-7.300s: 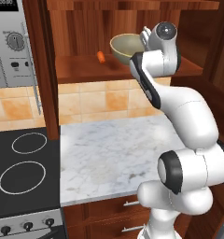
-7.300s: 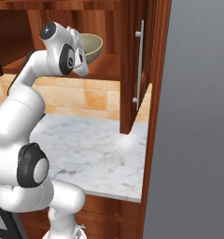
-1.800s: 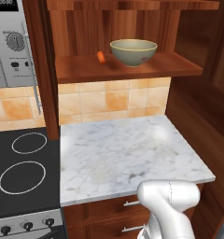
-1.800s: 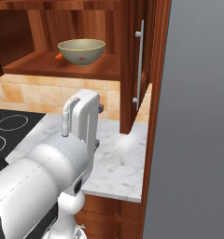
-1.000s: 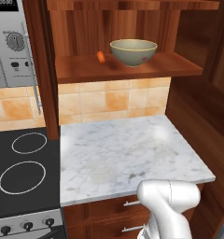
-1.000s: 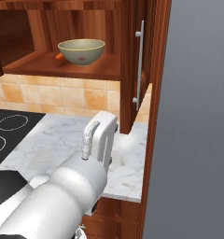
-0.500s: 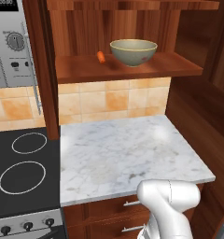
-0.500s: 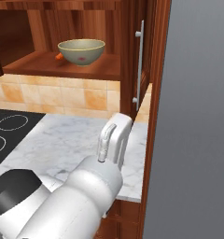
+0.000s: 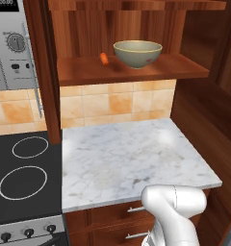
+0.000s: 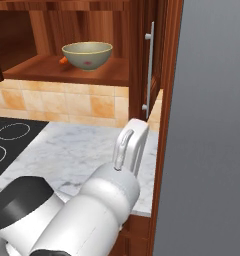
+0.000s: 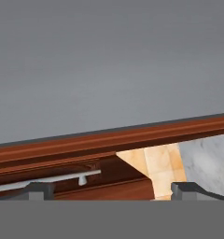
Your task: Pick the mug and place it in the sink. Pick the bowl and place it in the open cabinet and then close the cabinet.
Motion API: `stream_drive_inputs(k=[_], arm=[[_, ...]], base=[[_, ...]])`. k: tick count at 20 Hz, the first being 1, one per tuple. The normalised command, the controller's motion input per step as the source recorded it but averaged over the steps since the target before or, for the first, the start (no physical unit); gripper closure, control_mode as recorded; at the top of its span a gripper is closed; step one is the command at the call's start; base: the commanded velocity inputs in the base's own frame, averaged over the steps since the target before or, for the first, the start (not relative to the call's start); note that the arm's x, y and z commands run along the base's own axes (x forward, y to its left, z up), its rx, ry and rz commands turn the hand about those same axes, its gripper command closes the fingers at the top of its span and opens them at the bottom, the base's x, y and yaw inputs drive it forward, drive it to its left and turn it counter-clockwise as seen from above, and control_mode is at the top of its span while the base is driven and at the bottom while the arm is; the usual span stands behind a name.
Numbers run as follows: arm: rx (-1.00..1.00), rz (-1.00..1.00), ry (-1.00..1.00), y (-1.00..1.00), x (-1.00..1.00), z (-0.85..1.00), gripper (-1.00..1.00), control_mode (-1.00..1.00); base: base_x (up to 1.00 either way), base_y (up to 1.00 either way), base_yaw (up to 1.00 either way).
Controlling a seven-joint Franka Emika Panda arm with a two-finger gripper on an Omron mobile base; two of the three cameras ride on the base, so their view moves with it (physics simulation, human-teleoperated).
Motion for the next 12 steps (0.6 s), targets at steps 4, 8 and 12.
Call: stream_drive_inputs(k=[4, 8, 12], arm=[[0.0, 0.0, 0.0, 0.0, 0.27, 0.0, -1.0, -1.0], [0.0, 0.0, 0.0, -0.06, 0.26, 0.0, -1.0, -1.0], [0.0, 0.0, 0.02, -0.08, 0.21, 0.0, -1.0, -1.0]], base=[[0.0, 0.0, 0.0], [0.0, 0.0, 0.0], [0.0, 0.0, 0.0]])
